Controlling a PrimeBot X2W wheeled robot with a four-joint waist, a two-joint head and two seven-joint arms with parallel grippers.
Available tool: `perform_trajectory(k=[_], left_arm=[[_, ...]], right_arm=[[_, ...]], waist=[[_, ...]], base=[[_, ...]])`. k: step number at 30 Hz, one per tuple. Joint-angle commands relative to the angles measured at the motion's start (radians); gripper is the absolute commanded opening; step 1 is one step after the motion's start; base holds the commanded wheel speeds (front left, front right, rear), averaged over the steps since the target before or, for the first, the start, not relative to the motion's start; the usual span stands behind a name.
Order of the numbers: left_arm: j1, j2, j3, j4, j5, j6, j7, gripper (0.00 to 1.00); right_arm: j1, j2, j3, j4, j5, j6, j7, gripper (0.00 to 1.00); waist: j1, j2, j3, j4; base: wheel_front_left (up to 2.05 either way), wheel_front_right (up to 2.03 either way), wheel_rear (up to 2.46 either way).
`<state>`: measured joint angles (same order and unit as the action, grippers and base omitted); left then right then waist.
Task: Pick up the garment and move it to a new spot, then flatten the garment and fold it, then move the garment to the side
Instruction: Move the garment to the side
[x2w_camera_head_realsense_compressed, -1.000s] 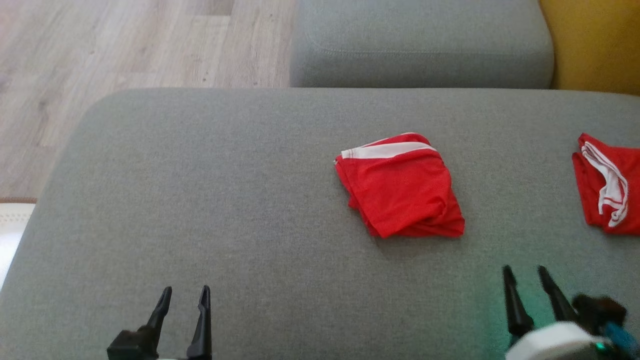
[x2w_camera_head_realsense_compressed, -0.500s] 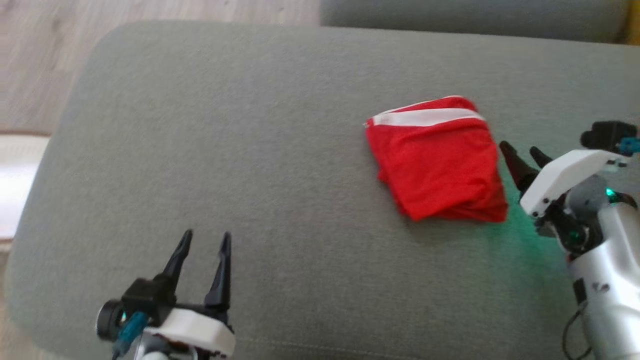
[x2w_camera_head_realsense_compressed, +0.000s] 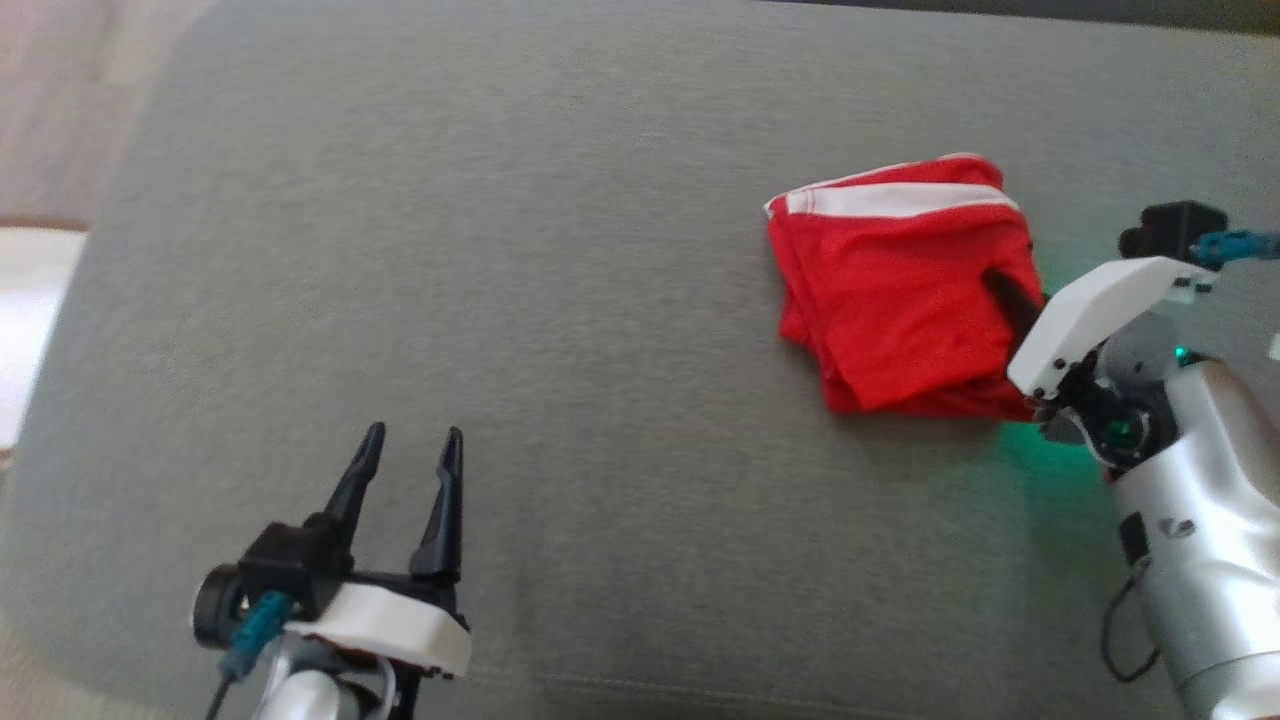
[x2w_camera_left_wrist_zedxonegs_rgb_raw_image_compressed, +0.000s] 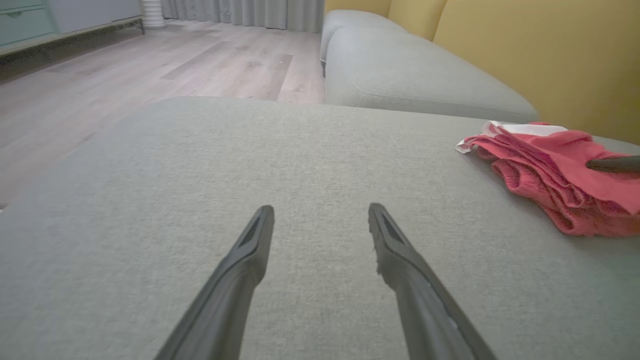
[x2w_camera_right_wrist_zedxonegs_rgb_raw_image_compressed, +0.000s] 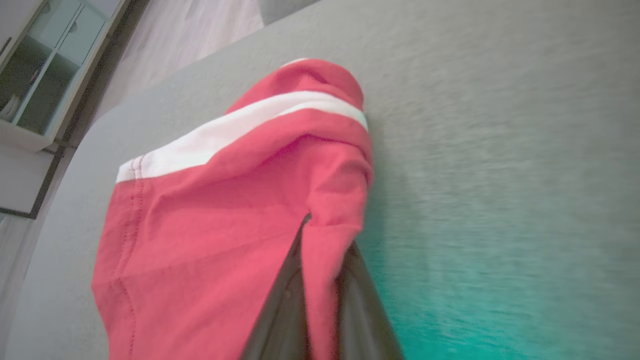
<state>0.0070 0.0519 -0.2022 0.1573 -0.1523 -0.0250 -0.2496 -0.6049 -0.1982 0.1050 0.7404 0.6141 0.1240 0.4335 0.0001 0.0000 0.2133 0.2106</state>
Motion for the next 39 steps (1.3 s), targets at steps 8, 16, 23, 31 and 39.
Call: perform_trajectory(k=[8, 16, 23, 31, 39], left_arm=[[-0.037, -0.002, 0.068, -0.054, 0.03, -0.018, -0.012, 1.0], [-0.076, -0.001, 0.055, -0.056, 0.068, -0.048, -0.012, 1.0], [-0.074, -0.001, 0.074, -0.059, 0.066, -0.045, -0.012, 1.0], [-0.031, -0.002, 0.106, -0.061, 0.033, -0.015, -0.012, 1.0], [0.007, -0.002, 0.106, -0.032, -0.017, 0.032, -0.012, 1.0]], right_arm=[[-0.077, -0.212, -0.004, -0.071, -0.042, 0.007, -0.071, 0.0], [-0.208, -0.325, -0.101, 0.017, -0.23, 0.007, -0.145, 0.0], [-0.272, -0.375, -0.216, 0.148, -0.492, 0.007, -0.148, 1.0], [-0.191, -0.296, -0.346, 0.004, -0.74, 0.007, -0.338, 1.0], [0.105, -0.113, -0.326, -0.315, -0.689, 0.007, -0.464, 1.0]], waist=[[-0.0001, 0.0, 0.059, -0.22], [-0.0001, 0.0, 0.144, -0.267], [-0.0001, 0.0, 0.158, -0.242], [-0.0001, 0.0, 0.066, -0.223], [-0.0001, 0.0, -0.071, -0.189]], base=[[0.0, 0.0, 0.0], [0.0, 0.0, 0.0], [0.0, 0.0, 0.0], [0.0, 0.0, 0.0], [0.0, 0.0, 0.0]])
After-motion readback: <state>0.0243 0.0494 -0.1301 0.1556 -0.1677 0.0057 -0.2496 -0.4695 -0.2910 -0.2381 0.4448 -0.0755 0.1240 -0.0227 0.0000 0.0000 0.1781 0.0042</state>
